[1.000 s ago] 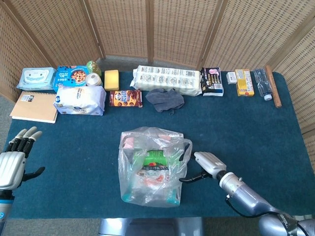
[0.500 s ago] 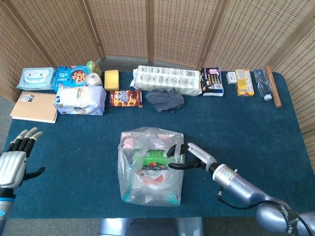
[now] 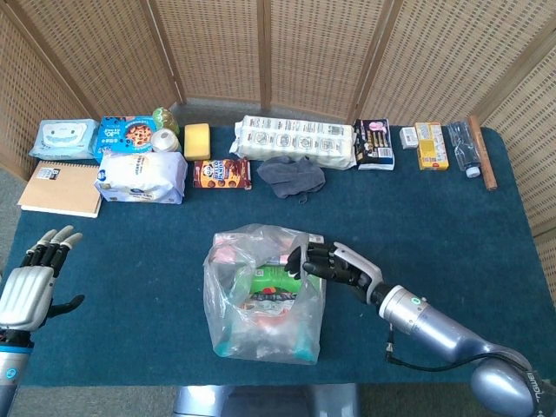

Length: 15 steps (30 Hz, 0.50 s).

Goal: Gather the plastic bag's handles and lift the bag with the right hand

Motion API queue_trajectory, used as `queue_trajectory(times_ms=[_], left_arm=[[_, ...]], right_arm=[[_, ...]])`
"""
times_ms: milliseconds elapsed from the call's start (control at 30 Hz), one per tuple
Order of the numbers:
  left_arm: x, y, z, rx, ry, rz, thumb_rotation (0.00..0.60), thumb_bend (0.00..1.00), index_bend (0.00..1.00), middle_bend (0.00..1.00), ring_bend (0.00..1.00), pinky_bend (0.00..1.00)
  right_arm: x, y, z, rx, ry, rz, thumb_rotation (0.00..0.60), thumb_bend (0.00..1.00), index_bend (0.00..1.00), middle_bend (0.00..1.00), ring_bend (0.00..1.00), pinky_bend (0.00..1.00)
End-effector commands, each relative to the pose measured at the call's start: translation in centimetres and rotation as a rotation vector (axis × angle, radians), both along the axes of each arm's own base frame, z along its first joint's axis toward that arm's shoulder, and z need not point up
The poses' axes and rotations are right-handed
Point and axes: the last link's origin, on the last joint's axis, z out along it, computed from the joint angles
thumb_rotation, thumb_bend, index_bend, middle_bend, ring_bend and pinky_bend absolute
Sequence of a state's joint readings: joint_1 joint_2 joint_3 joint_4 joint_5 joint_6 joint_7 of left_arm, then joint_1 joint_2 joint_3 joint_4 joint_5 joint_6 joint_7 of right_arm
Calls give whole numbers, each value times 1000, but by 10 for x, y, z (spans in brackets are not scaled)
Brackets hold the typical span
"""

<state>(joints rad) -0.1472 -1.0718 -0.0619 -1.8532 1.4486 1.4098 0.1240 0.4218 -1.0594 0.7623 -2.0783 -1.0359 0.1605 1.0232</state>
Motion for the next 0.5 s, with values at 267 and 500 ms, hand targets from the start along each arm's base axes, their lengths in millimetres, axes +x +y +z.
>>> queue_trajectory(times_ms=[267, 500], left_arm=[[-2, 0, 0, 1, 3, 9, 600, 37, 100, 66, 10, 122], [-2, 0, -1, -5, 4, 13, 600, 37, 100, 66, 10, 122]], right_arm=[[-4, -2, -1, 144, -119, -113, 313, 160, 377, 418, 406, 407], [-4, -8, -9, 192, -125, -114, 316, 161, 377, 435, 437, 488]])
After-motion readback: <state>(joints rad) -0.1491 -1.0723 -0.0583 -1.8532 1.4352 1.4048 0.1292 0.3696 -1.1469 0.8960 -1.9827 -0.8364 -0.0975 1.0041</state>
